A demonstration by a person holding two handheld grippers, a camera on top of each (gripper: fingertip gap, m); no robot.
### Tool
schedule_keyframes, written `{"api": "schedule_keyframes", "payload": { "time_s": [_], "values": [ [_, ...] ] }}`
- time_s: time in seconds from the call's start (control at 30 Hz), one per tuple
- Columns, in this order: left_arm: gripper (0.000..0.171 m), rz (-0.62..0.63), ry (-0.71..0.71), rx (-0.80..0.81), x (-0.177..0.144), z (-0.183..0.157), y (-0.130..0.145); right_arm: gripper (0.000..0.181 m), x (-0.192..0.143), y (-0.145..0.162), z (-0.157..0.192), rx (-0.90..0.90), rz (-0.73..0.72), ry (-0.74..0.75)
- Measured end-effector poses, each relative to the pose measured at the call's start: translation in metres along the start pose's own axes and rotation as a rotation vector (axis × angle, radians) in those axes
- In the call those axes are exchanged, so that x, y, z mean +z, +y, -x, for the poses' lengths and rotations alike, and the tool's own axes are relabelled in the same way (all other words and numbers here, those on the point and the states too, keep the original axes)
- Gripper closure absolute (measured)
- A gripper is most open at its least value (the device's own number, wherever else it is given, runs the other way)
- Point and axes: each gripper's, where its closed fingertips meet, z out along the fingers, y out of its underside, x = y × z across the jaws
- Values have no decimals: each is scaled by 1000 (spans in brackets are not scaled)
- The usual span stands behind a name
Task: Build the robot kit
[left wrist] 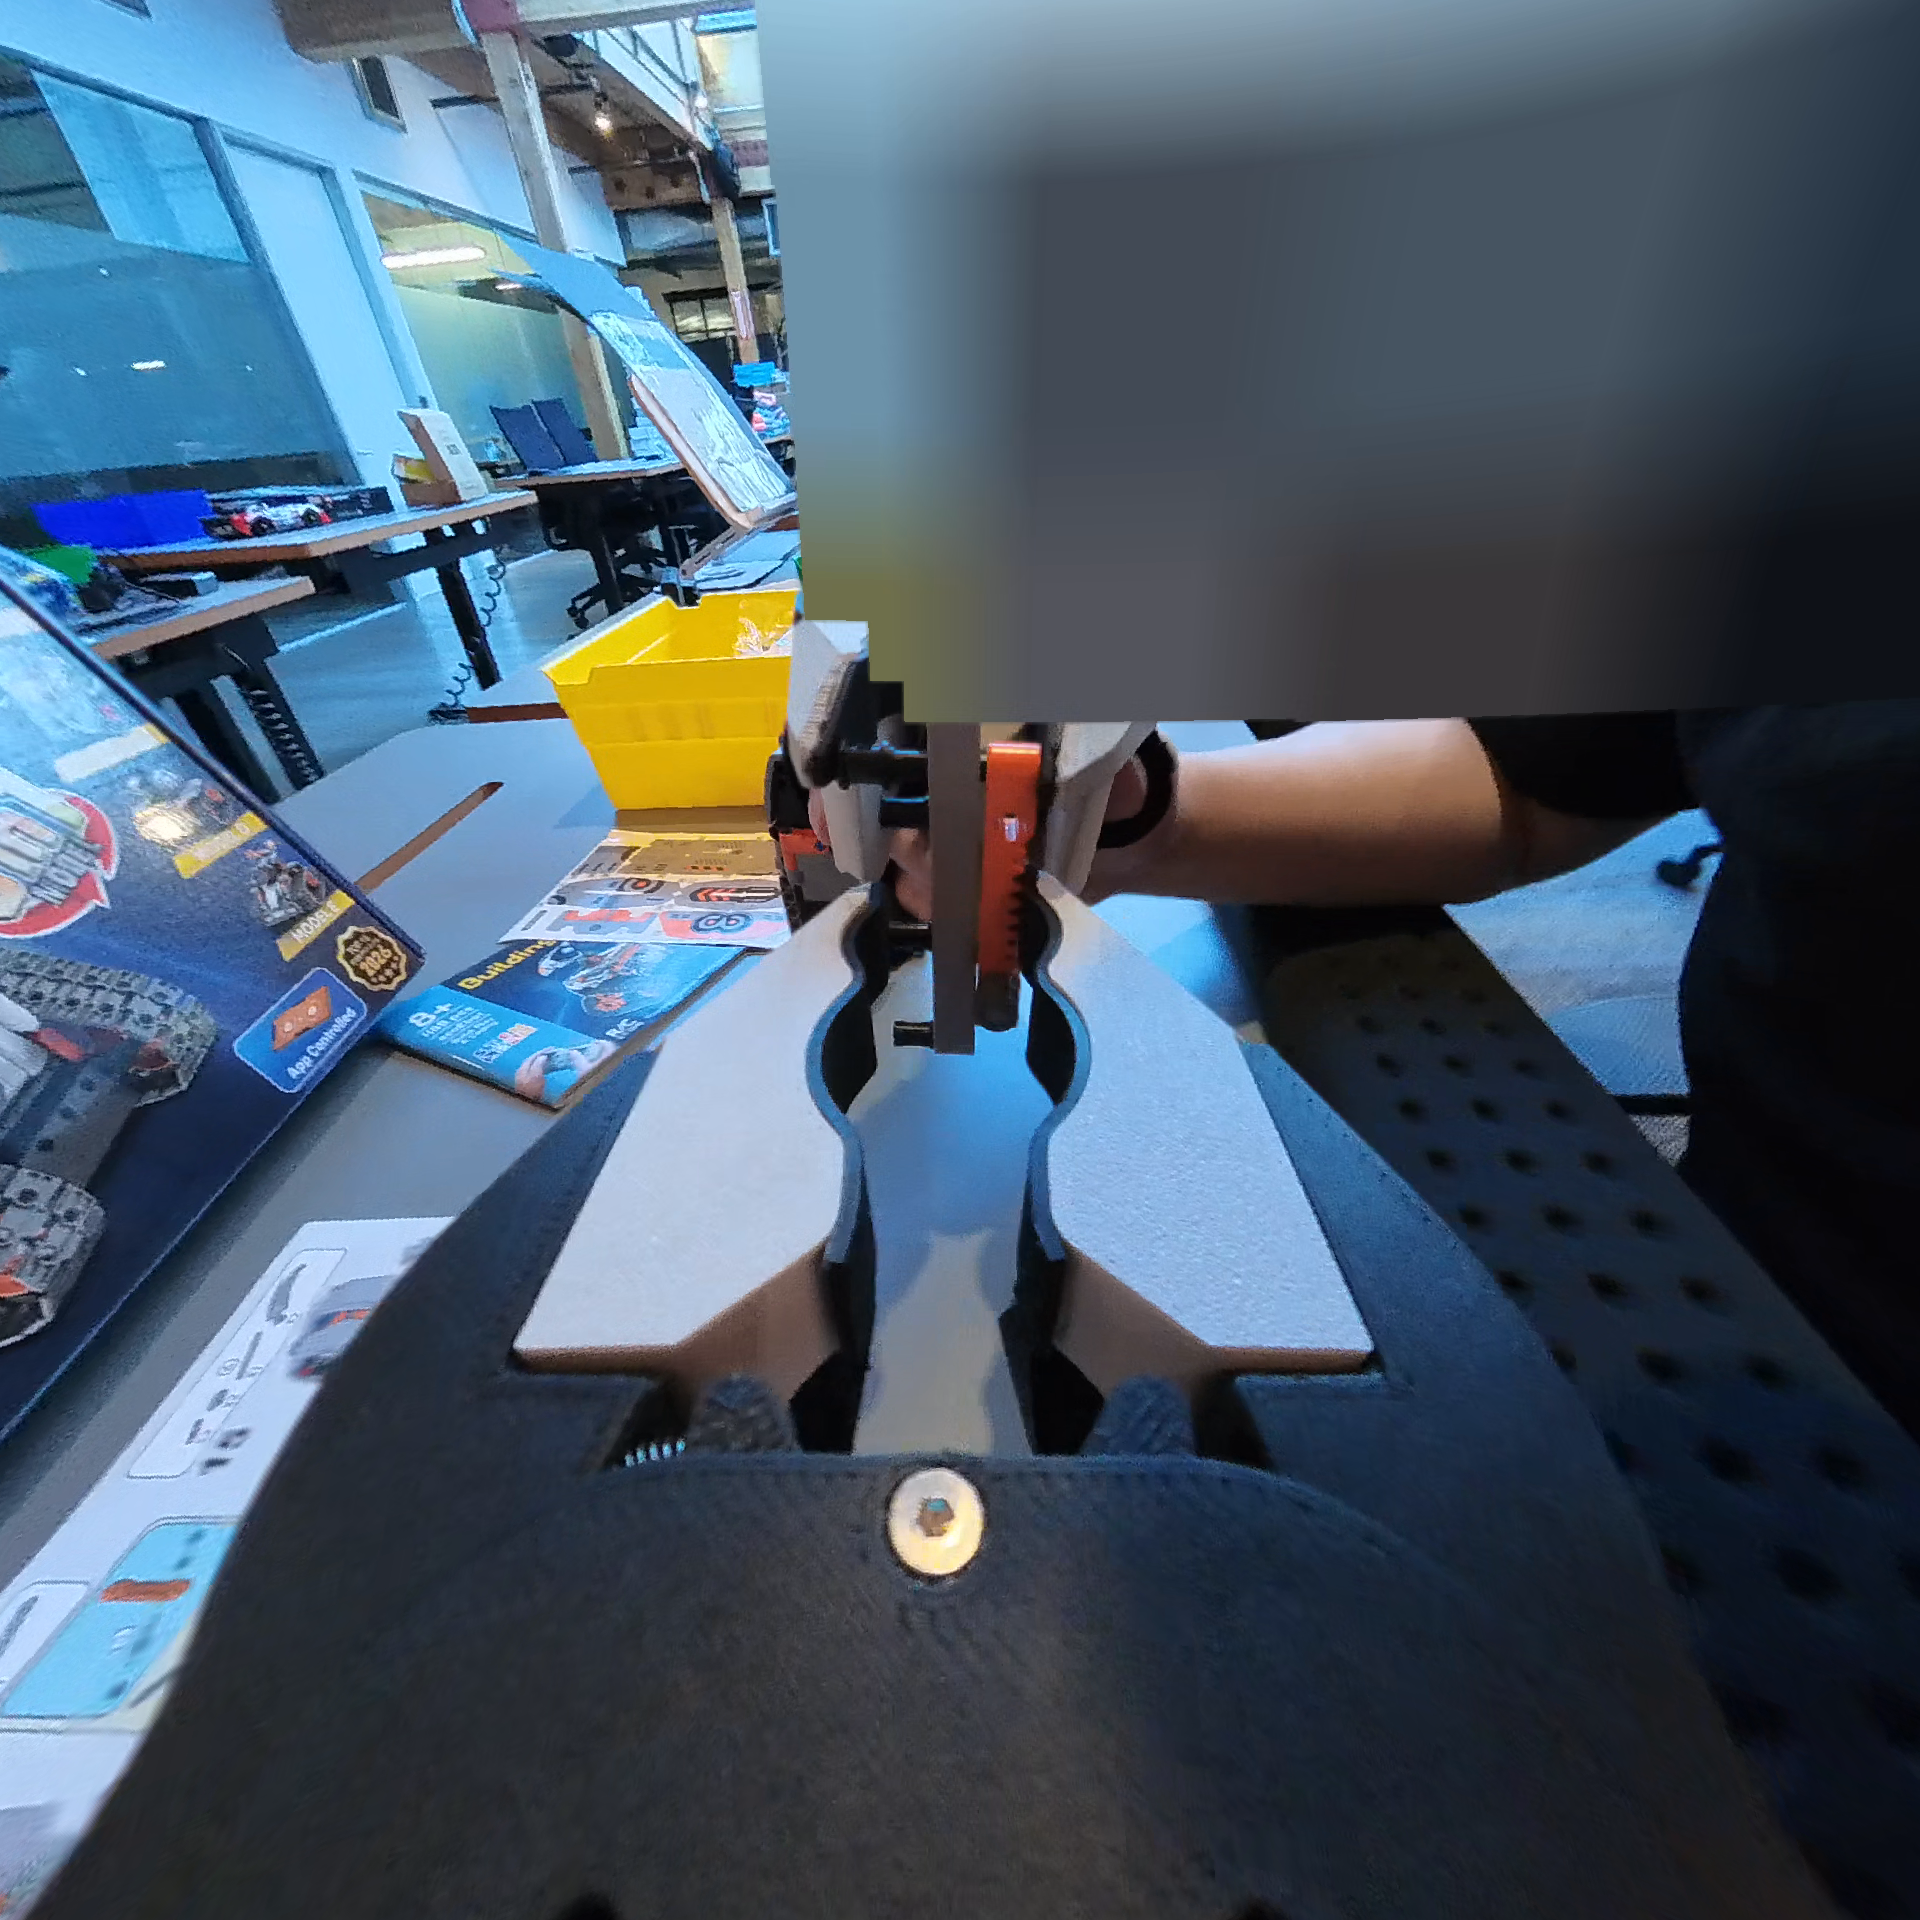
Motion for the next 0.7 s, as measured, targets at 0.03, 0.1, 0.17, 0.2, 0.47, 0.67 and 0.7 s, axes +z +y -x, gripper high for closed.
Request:
{"api": "schedule_keyframes", "payload": {
  "time_s": [0.03, 0.1, 0.17, 0.2, 0.47, 0.67, 0.7],
  "values": [
    [149, 13, -6, 28, 0, -1, 1, 150, 0, 1, 2, -2, 10, -9],
    [149, 27, -15, 71, 0, -2, 1, 150, 0, 1, 5, -29, 27, -19],
    [149, 35, -31, 117, 0, -3, 1, 150, -1, 0, 8, -73, 31, -21],
    [149, 40, -40, 135, 0, -4, 1, 150, -1, 0, 9, -73, 35, -27],
    [149, 82, -61, 207, 0, -8, 0, 150, 1, -2, 14, -75, 8, -49],
    [148, 95, -34, 218, 2, -13, 3, 150, 0, 3, 21, -119, 62, -87],
    [148, 100, -31, 220, 2, -14, 4, 150, 0, 5, 21, -143, 79, -85]
  ]
}}
